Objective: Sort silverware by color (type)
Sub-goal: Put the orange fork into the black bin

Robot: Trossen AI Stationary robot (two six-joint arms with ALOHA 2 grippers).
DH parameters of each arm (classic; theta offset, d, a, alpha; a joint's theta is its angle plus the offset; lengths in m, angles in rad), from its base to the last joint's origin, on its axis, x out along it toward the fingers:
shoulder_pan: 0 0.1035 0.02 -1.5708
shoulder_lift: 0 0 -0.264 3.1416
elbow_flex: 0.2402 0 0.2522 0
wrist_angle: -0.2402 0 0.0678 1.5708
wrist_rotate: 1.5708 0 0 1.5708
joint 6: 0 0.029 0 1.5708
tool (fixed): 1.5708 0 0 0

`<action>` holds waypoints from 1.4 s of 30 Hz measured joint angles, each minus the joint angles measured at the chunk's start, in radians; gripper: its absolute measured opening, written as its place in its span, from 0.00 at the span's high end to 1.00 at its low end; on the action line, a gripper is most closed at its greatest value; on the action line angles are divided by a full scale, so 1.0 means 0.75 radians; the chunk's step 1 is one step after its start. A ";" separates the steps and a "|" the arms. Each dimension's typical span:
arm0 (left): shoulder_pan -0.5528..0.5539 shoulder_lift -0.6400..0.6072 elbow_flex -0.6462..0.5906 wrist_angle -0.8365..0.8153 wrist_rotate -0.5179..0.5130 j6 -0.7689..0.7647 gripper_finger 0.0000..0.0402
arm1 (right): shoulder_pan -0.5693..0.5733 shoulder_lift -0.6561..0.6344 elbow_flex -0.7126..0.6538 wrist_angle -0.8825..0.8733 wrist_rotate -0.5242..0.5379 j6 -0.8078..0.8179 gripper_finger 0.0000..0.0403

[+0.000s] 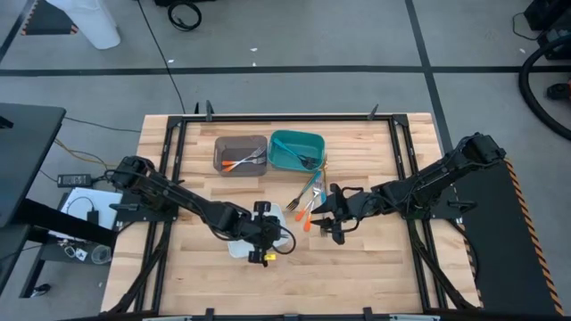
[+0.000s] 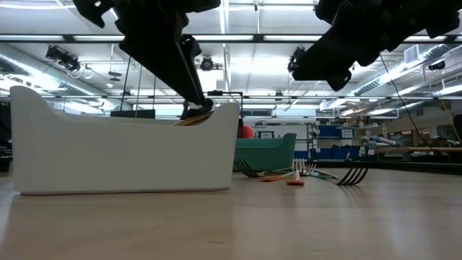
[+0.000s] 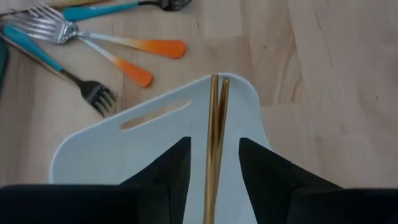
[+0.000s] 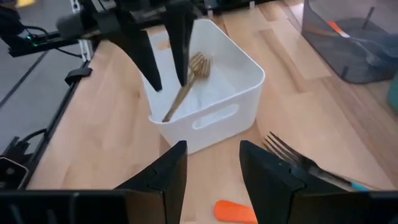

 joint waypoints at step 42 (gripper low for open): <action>0.404 -0.033 -0.100 0.242 -0.182 0.760 0.64 | -0.158 0.000 0.000 -0.627 0.274 0.137 0.61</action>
